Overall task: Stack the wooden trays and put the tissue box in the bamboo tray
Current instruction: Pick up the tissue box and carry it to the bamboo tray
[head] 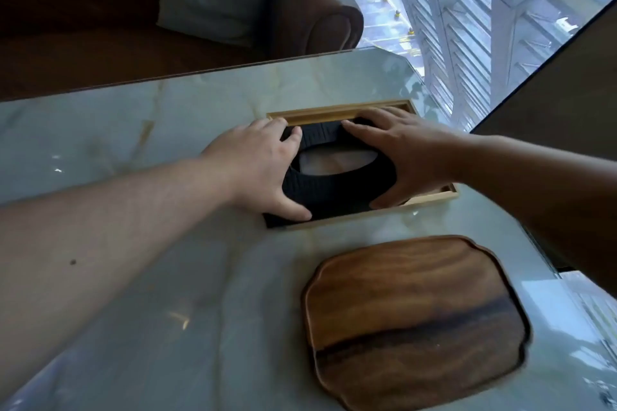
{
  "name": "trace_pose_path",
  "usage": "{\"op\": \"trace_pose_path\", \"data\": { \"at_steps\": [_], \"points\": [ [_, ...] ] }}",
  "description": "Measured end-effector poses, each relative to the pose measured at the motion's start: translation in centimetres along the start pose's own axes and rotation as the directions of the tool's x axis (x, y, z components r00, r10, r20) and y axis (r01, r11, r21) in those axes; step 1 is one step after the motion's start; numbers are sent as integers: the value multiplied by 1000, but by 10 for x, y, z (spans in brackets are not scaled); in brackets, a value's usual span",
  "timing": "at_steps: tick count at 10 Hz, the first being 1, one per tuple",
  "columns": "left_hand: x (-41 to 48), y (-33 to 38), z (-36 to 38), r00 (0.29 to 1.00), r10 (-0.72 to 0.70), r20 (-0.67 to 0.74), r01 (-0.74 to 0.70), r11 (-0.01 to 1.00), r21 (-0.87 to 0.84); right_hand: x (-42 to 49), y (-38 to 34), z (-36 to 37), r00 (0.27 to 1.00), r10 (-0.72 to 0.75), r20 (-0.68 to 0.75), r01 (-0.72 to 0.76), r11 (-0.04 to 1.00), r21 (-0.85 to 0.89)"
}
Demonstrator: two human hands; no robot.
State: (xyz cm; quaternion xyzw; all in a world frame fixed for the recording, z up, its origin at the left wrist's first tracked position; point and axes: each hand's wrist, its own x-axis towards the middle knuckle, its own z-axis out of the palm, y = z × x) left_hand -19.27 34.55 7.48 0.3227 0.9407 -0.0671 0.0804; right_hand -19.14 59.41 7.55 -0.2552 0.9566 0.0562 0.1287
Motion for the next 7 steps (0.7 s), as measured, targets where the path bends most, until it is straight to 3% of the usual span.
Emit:
{"op": "trace_pose_path", "data": {
  "at_steps": [3, 7],
  "points": [
    [50, 15, -5, 1000, 18, 14, -18, 1000, 8, -4, 42, 7, 999, 52, -8, -51, 995, 83],
    [44, 24, 6, 999, -24, 42, 26, 999, -33, 3, 40, 10, 1000, 5, 25, -6, 999, 54]
  ]
}}
